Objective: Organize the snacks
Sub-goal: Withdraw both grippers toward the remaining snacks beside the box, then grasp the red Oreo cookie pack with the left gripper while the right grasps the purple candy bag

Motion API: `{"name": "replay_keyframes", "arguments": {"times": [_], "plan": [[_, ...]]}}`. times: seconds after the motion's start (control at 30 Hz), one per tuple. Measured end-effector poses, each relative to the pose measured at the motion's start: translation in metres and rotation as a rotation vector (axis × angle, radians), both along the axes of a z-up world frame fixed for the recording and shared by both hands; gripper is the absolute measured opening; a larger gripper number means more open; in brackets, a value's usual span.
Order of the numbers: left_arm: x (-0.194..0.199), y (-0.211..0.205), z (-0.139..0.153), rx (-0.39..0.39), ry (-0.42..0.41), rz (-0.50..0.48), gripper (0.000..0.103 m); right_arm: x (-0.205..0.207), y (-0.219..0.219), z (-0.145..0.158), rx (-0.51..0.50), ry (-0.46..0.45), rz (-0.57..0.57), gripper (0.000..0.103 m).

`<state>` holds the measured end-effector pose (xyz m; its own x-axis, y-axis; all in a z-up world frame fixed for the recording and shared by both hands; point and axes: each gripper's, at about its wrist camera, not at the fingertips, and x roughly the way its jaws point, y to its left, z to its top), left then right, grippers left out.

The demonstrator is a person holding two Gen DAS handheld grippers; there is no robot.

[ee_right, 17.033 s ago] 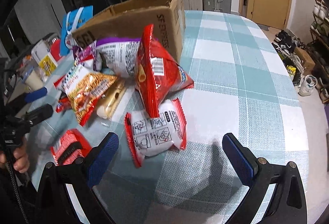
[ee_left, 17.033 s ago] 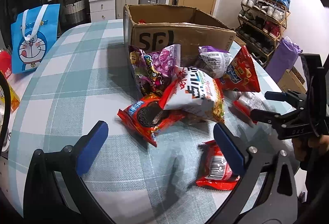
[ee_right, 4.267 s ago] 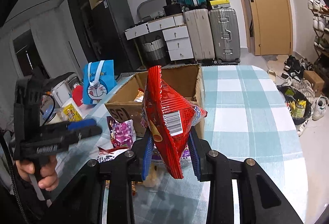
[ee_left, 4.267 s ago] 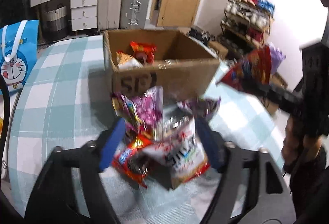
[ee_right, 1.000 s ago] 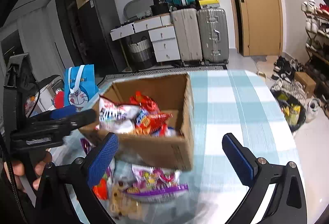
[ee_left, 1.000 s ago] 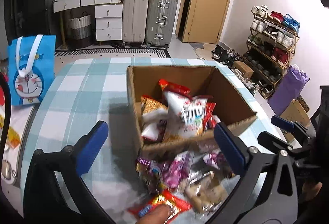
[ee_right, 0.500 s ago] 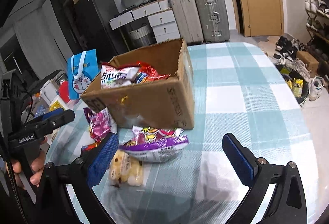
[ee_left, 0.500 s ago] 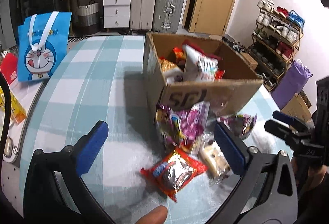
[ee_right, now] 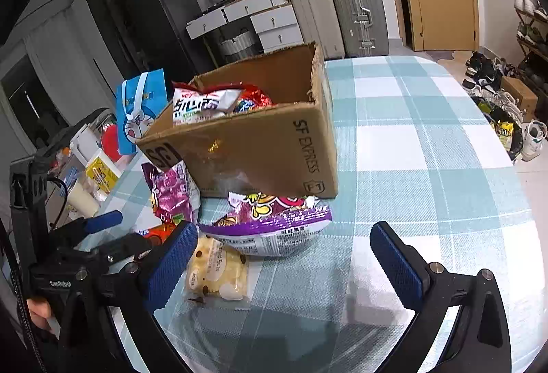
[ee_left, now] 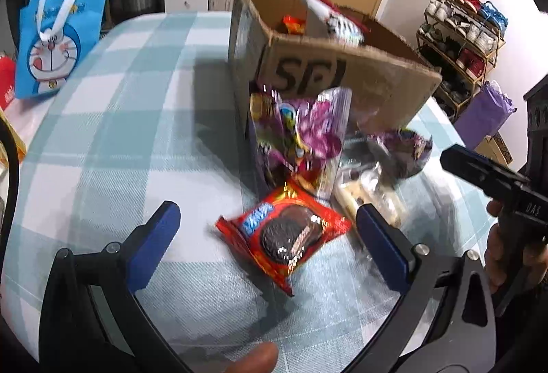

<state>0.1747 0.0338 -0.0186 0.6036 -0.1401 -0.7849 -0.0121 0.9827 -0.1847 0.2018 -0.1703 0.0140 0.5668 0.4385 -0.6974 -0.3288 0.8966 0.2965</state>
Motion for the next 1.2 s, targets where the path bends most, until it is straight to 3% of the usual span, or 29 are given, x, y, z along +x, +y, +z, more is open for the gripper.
{"name": "replay_keyframes", "arguments": {"times": [0.47,0.67,0.9,1.2], "plan": [[0.022,0.008,-0.023,-0.045,0.060,0.054,0.102,0.020,0.016,-0.003,-0.007,0.009,-0.012,0.102],[0.030,0.003,-0.026,0.011,0.070,0.046,0.102,0.036,0.023,-0.007,-0.031,0.026,-0.021,0.102],[0.022,0.011,-0.026,0.025,0.084,0.026,0.102,0.032,0.017,-0.018,-0.084,0.094,0.015,0.102],[0.013,0.026,-0.026,0.035,0.096,0.033,0.102,0.018,0.010,-0.025,-0.111,0.104,0.062,0.102]]}}
